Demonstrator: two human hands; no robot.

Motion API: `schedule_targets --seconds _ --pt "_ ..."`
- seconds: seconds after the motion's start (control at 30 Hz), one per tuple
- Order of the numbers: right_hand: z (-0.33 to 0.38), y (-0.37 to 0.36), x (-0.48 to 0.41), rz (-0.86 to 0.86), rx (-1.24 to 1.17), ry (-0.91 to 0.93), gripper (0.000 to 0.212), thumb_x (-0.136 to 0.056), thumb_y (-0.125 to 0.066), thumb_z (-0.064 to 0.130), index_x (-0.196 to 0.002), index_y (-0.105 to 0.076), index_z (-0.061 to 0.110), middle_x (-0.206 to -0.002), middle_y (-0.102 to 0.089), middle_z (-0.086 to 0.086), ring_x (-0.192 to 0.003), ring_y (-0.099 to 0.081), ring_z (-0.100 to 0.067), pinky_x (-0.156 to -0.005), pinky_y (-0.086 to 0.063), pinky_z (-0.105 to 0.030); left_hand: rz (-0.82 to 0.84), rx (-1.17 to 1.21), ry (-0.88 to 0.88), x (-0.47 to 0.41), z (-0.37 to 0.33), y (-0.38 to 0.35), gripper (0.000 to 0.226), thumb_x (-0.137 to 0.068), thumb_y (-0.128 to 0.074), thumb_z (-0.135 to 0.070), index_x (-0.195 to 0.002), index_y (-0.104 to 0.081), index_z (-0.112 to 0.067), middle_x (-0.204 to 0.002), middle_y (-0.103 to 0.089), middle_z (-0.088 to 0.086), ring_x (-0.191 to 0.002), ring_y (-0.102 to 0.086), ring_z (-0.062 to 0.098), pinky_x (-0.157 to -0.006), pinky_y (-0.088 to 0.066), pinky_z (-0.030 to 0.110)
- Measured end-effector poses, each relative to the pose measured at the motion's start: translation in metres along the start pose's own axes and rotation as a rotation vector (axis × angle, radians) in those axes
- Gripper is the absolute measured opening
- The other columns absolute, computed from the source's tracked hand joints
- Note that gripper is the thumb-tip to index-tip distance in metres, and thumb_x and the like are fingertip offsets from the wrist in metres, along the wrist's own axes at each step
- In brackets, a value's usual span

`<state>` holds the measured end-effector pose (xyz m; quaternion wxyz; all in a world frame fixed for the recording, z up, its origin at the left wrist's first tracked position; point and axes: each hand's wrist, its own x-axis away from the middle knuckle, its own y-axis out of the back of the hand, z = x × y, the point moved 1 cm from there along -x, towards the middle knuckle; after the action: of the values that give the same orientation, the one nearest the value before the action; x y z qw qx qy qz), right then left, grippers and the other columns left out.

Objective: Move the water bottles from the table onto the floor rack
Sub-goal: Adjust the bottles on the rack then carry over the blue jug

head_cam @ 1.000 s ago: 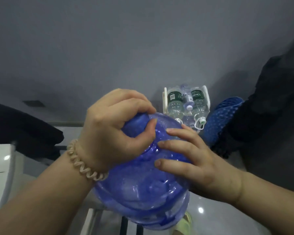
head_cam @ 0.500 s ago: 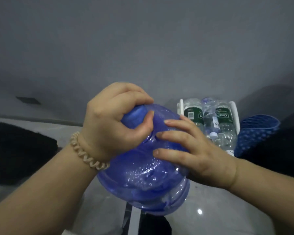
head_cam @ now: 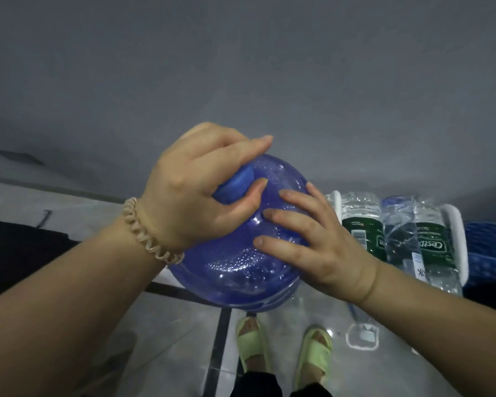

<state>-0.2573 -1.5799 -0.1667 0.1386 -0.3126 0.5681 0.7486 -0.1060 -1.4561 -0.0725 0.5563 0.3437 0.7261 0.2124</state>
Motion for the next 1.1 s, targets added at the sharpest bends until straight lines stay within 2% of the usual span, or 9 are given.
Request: schedule_targets --seconds 0.07,0.23,0.47,0.83,1.1 --pt "-0.018 -0.015 0.002 -0.015 -0.007 -0.014 0.033 -0.091 -0.061 0.017 -0.121 -0.049 0.025 -0.129 -0.043 -0.005 -0.125 -0.04 -0.034 -0.102 -0.031 -0.062 0.019 0.003 -0.012 -0.005 0.015 -0.014 0.03 -0.078 -0.071 -0.007 -0.104 -0.065 0.006 -0.084 -0.065 0.016 -0.071 -0.061 0.03 -0.071 -0.05 0.037" --pt "-0.07 -0.053 0.011 0.002 -0.036 0.011 0.034 -0.094 -0.058 0.018 -0.125 -0.048 0.026 -0.131 -0.041 -0.005 -0.128 -0.036 -0.034 -0.105 -0.027 -0.062 0.028 -0.007 0.021 -0.007 0.056 -0.058 0.032 -0.078 -0.071 -0.006 -0.106 -0.064 0.007 -0.085 -0.066 0.016 -0.072 -0.061 0.031 -0.07 -0.05 0.041" --pt "-0.108 -0.094 0.031 0.019 -0.02 -0.018 0.028 -0.095 -0.057 0.02 -0.121 -0.049 0.026 -0.129 -0.043 -0.004 -0.127 -0.039 -0.033 -0.104 -0.029 -0.061 0.059 0.049 0.029 0.006 0.099 -0.107 0.034 -0.079 -0.071 -0.006 -0.109 -0.061 0.006 -0.086 -0.065 0.016 -0.073 -0.058 0.026 -0.072 -0.049 0.036" --pt "-0.126 -0.128 0.048 0.038 -0.052 -0.047 0.024 -0.097 -0.053 0.024 -0.121 -0.05 0.028 -0.128 -0.042 -0.003 -0.128 -0.037 -0.031 -0.105 -0.028 -0.06 0.055 0.064 0.04 0.022 0.124 -0.139 0.031 -0.079 -0.071 -0.005 -0.107 -0.063 0.005 -0.086 -0.065 0.014 -0.075 -0.059 0.027 -0.072 -0.05 0.039" --pt "-0.134 -0.131 0.067 0.032 -0.056 -0.032 0.032 -0.093 -0.061 0.024 -0.123 -0.05 0.027 -0.13 -0.042 -0.005 -0.13 -0.035 -0.032 -0.105 -0.03 -0.059 0.103 0.061 0.04 0.023 0.115 -0.152 0.016 -0.078 -0.071 -0.006 -0.092 -0.07 0.002 -0.087 -0.066 0.015 -0.075 -0.061 0.028 -0.07 -0.05 0.039"
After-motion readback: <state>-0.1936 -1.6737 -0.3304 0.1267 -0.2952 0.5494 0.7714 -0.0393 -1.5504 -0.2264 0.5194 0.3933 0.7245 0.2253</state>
